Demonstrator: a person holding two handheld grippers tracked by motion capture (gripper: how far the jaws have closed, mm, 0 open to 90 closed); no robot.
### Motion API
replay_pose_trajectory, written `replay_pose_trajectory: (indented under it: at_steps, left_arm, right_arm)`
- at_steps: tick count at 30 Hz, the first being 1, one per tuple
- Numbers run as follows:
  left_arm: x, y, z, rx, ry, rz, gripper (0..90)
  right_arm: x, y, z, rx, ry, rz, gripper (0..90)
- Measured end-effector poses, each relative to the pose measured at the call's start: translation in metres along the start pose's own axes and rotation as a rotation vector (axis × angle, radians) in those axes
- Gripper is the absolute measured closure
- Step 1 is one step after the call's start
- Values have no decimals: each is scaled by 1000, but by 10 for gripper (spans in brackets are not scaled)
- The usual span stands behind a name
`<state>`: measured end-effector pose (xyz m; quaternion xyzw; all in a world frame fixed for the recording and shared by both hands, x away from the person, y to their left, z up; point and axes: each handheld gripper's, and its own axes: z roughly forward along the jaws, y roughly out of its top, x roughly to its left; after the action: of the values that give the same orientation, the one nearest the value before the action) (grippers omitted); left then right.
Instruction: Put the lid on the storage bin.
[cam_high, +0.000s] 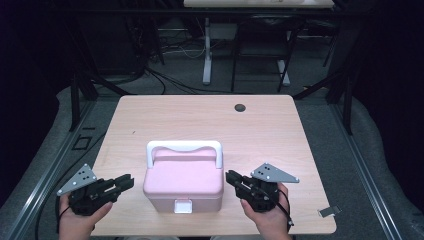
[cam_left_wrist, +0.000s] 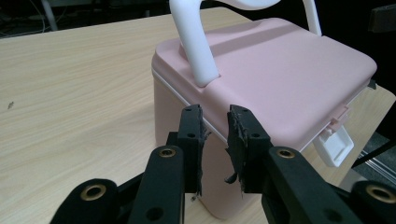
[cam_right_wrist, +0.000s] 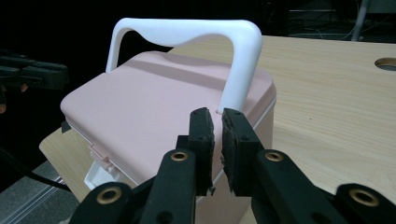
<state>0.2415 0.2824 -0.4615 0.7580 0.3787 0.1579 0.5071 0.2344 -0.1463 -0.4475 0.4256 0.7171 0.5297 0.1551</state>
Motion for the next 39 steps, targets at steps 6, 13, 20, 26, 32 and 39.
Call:
replay_pose_trajectory:
  at_steps: [6,13,20,26,32,39]
  left_arm:
    - [3,1,5,-3,2,-12,734]
    - [7,6,7,-8,18,-12,710]
    - [14,11,11,-17,37,-24,688]
    - [22,17,14,-27,67,-39,662]
    - [27,14,19,-35,99,-43,630]
    - [35,4,23,-22,117,-54,573]
  right_arm:
    - [-2,3,1,-15,-8,3,814]
    - [-8,8,2,-29,-14,18,814]
    - [-19,11,3,-45,-37,41,805]
    - [-27,12,0,-43,-71,48,801]
    - [-38,9,-2,-56,-99,66,798]
    - [-48,0,-1,-64,-129,76,787]
